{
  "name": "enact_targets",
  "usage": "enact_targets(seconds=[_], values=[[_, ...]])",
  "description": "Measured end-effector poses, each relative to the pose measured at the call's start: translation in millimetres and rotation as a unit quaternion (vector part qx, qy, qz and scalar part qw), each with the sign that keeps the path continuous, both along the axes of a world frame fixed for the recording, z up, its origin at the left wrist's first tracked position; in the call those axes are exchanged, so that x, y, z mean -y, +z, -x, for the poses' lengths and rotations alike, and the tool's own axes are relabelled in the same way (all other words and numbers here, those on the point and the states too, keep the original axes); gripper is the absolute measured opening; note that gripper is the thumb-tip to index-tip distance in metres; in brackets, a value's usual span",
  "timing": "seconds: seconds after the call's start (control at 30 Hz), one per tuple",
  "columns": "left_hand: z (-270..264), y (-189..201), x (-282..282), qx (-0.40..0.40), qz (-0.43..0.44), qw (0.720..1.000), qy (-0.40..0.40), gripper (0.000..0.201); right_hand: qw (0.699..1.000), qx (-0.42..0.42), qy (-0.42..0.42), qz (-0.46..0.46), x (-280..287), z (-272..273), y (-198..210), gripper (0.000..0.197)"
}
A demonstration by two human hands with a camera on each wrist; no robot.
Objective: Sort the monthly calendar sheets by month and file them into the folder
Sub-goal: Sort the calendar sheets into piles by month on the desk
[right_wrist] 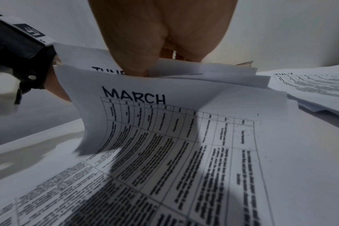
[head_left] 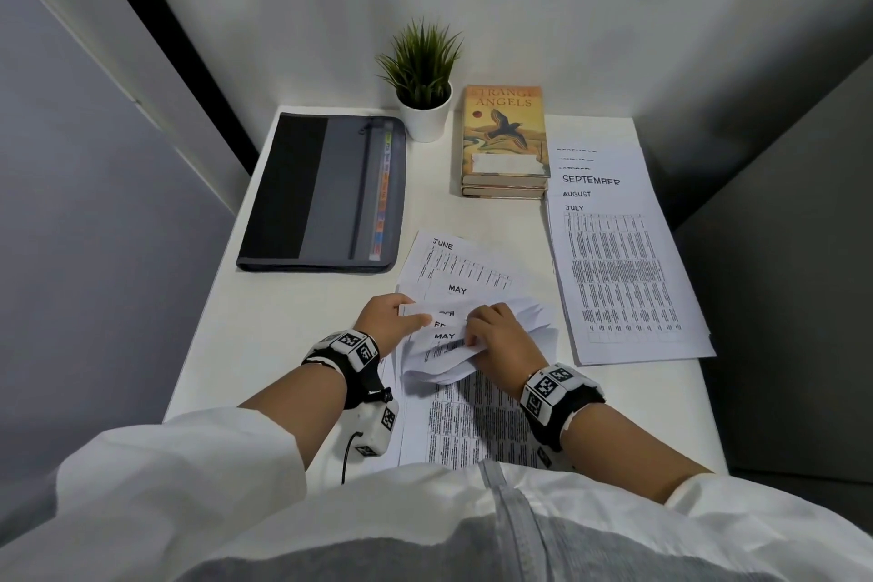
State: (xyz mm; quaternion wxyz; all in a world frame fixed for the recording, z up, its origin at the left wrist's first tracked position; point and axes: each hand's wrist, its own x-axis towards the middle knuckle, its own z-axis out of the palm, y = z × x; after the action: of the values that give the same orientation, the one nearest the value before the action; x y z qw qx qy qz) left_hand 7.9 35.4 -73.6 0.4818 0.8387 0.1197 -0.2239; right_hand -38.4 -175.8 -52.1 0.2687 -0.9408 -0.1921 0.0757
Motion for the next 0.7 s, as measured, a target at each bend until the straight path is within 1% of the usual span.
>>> enact_targets(seconds=[0.1,0.2,0.3,0.33,0.43,0.47,0.6,0.7], values=[[-0.8,-1.5,-3.0,0.005,0.004,1.000,0.005,0.024,1.000,0.025,-0.004,0.011,0.5,-0.7,1.0,0.019],[-2.2,-3.4,-5.5,-0.003,-0.015,1.000,-0.001,0.031,1.000,0.008,-0.010,0.000,0.2,-0.1,1.0,0.017],[-1.3,-6.7,-6.6,-0.014,-0.010,1.000,0.001,0.042,1.000,0.000,-0.016,-0.021,0.1,0.2,0.0,0.018],[-1.1,-6.6,-6.3,-0.010,-0.006,1.000,-0.001,0.041,1.000,0.000,-0.016,-0.027,-0.2,0.7,-0.2,0.018],[-1.0,-5.5,-4.4,-0.007,0.027,1.000,-0.004,0.016,0.999,0.012,-0.017,-0.041,-0.9,1.7,-2.5,0.020],[-1.1,-5.0,-4.1,-0.011,0.037,0.999,-0.004,0.013,0.999,0.014,-0.015,-0.039,-1.0,1.7,-3.8,0.021],[-1.2,-6.6,-5.7,-0.020,0.054,0.998,0.008,0.016,1.000,0.021,-0.007,0.000,-0.7,0.3,-6.0,0.022],[-0.6,-10.2,-8.8,-0.014,0.047,0.999,0.013,0.016,0.999,0.037,-0.006,0.003,-0.2,0.3,-4.2,0.022]])
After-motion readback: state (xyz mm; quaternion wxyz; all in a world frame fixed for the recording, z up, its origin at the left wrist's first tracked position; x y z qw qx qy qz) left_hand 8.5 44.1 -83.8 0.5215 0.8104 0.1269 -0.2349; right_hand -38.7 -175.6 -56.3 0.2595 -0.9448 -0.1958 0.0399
